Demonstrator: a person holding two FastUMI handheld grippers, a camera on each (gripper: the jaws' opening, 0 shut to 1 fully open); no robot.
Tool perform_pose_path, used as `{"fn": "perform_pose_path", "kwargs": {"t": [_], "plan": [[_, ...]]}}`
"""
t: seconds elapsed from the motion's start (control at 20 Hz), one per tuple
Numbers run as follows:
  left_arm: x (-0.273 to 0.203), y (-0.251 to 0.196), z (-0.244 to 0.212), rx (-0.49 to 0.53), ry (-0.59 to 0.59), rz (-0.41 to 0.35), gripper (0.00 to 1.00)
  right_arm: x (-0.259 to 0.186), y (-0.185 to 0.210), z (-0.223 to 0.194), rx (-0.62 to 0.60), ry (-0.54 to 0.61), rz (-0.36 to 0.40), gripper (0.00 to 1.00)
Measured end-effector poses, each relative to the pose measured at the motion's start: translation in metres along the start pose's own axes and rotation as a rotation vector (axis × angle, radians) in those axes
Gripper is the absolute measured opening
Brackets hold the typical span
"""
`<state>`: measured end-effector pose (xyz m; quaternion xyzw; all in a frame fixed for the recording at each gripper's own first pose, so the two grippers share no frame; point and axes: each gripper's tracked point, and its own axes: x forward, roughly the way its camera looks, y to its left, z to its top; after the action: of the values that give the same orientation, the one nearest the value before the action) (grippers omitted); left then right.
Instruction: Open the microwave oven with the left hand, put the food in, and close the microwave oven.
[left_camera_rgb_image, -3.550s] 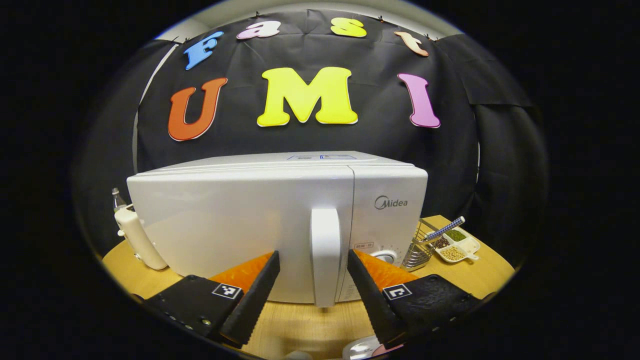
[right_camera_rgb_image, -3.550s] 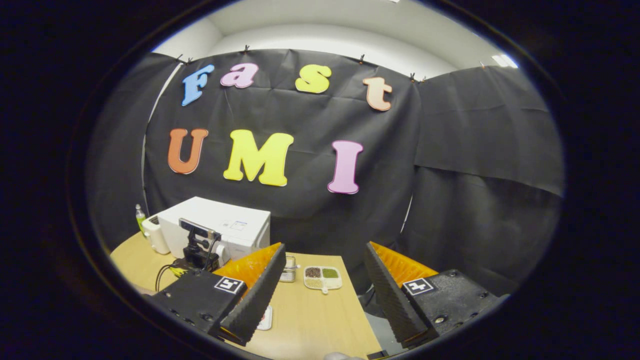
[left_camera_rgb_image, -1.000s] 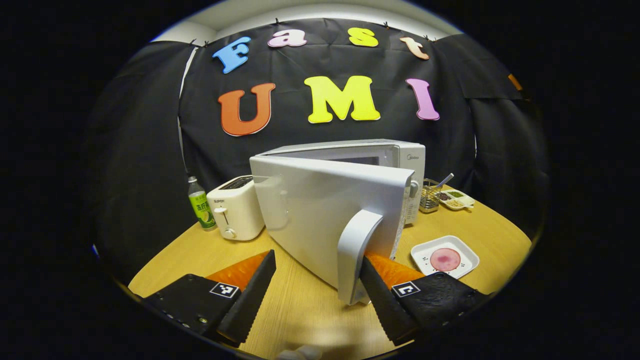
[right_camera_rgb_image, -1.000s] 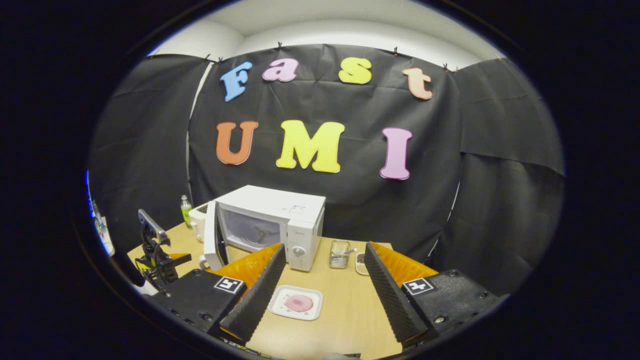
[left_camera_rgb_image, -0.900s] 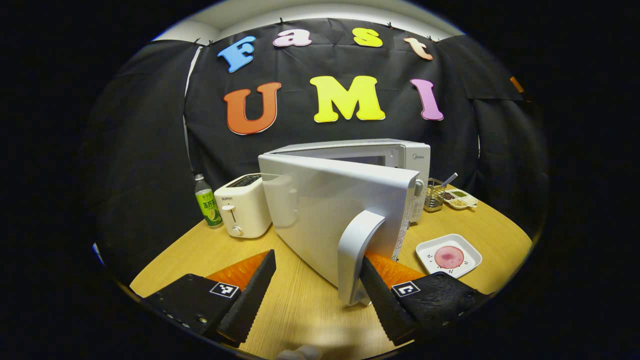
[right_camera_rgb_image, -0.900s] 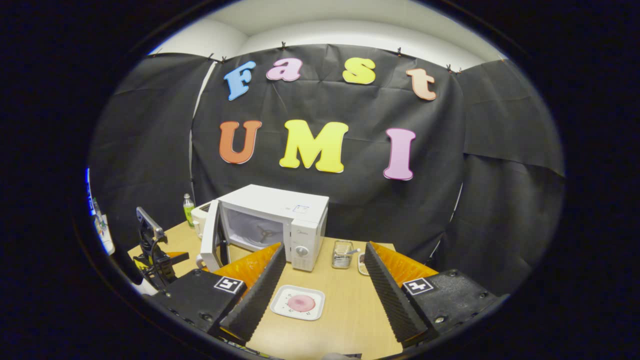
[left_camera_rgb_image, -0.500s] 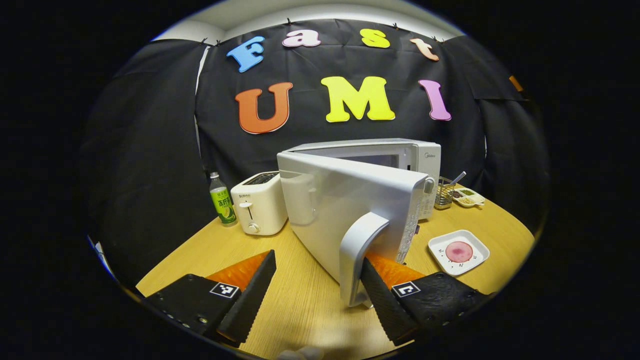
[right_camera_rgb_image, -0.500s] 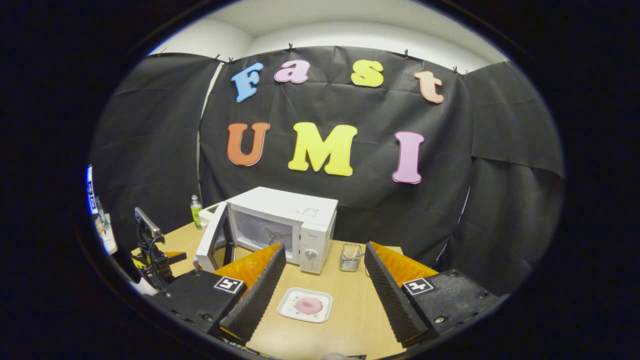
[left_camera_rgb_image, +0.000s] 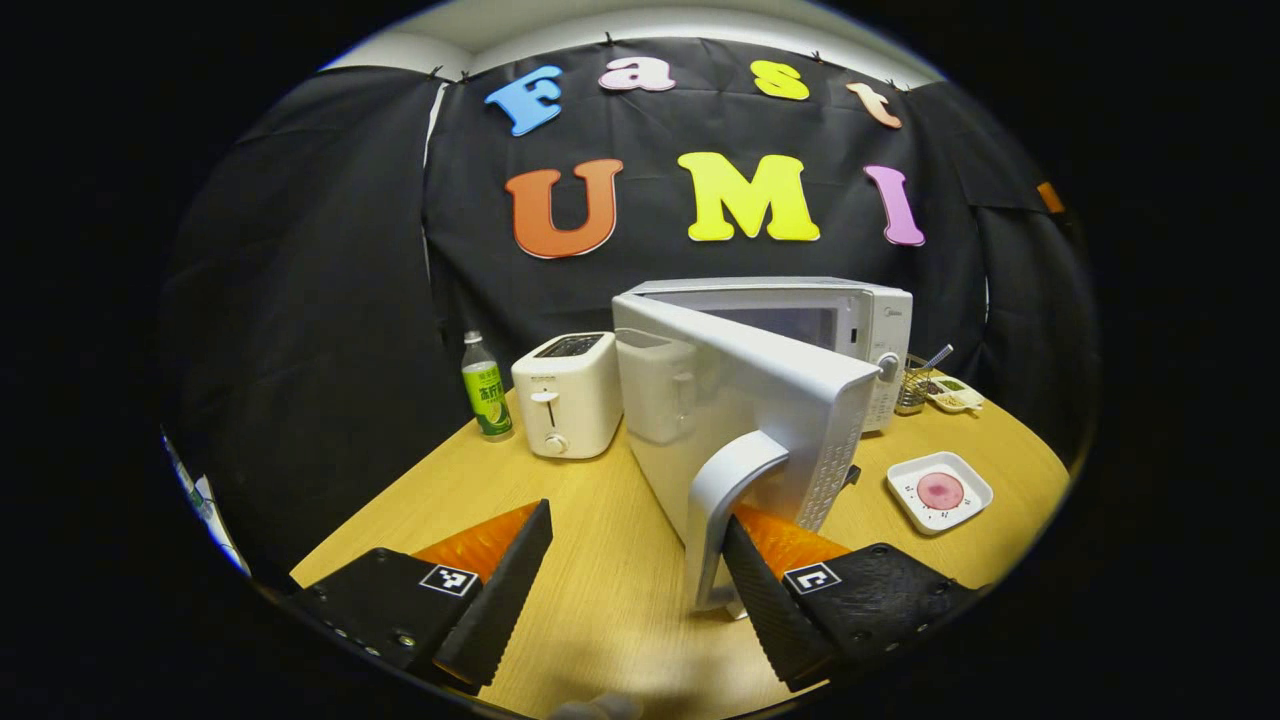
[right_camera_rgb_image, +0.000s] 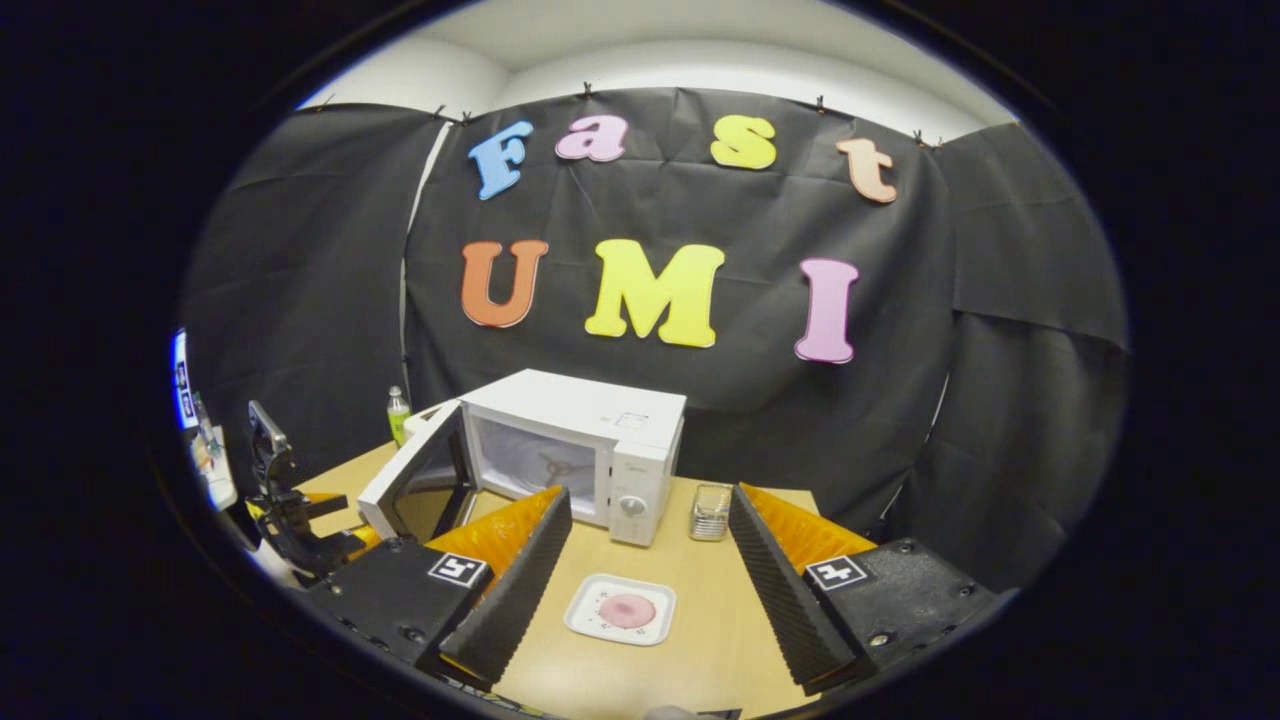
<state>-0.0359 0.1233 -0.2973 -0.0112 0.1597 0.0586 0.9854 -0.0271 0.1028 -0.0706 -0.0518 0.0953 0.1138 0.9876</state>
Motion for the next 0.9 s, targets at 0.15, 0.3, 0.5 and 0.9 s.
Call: {"fn": "perform_pose_path", "kwargs": {"t": [0.15, 0.3, 0.5, 0.9], "plan": [[-0.002, 0.018, -0.003, -0.029, 0.008, -0.017, 0.95, 0.006, 0.012, -0.002, -0.012, 0.006, 0.025, 1.0], [-0.003, 0.03, -0.005, -0.034, 0.02, -0.033, 0.95, 0.008, 0.022, 0.0, -0.019, 0.006, 0.045, 1.0], [-0.007, 0.036, -0.005, -0.035, 0.017, -0.067, 0.95, 0.014, 0.027, -0.003, -0.032, 0.013, 0.06, 1.0], [-0.02, 0.085, -0.005, 0.057, 0.003, 0.006, 0.92, 0.031, 0.018, -0.034, -0.006, 0.071, 0.059, 1.0]]}}
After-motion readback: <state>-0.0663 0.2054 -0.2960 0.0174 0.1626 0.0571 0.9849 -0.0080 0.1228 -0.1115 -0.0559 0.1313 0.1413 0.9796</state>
